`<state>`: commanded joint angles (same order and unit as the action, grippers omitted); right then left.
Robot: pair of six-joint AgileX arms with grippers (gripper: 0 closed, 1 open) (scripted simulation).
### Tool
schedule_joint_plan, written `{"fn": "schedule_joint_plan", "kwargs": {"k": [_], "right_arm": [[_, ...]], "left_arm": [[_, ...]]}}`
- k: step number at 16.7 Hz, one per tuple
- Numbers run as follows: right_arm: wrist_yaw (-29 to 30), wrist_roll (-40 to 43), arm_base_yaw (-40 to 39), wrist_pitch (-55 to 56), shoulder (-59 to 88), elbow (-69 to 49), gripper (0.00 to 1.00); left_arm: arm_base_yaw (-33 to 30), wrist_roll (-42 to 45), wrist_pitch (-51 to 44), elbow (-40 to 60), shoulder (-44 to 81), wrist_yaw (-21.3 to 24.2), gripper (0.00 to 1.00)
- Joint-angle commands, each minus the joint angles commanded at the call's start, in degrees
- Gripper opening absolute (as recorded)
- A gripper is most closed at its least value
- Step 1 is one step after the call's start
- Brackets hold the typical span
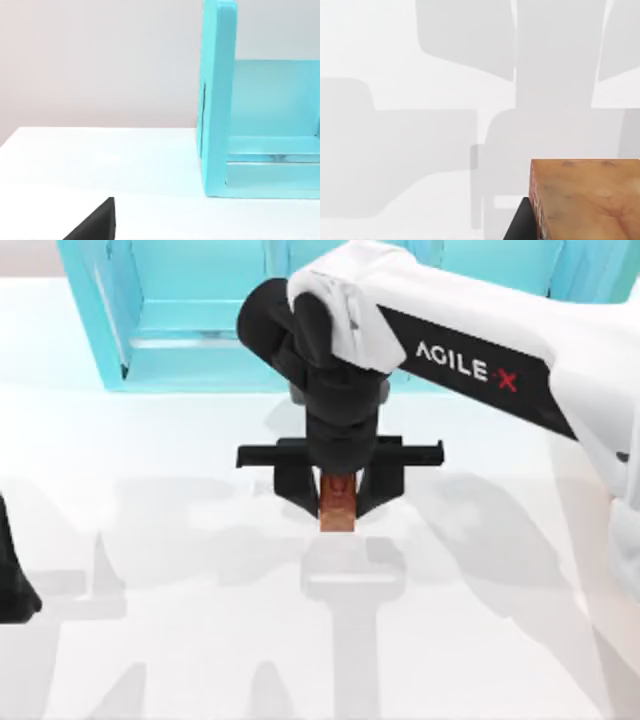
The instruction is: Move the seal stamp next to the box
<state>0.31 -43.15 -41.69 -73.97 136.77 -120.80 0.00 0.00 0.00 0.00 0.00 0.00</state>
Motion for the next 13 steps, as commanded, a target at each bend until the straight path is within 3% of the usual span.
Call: {"fn": "schedule_joint_plan", "kwargs": {"k": [6, 13], "right_arm": [[-0.07, 4.06, 4.08, -1.35, -1.98, 0.88, 0.00], [-0.17, 24.85, 24.44, -8.17, -12.26, 4.25, 0.00]], "left_arm": [[0.00, 0.00, 0.00, 0.00, 0.00, 0.00, 1.00], [0.00, 0.00, 0.00, 0.00, 0.00, 0.00, 1.00]]}}
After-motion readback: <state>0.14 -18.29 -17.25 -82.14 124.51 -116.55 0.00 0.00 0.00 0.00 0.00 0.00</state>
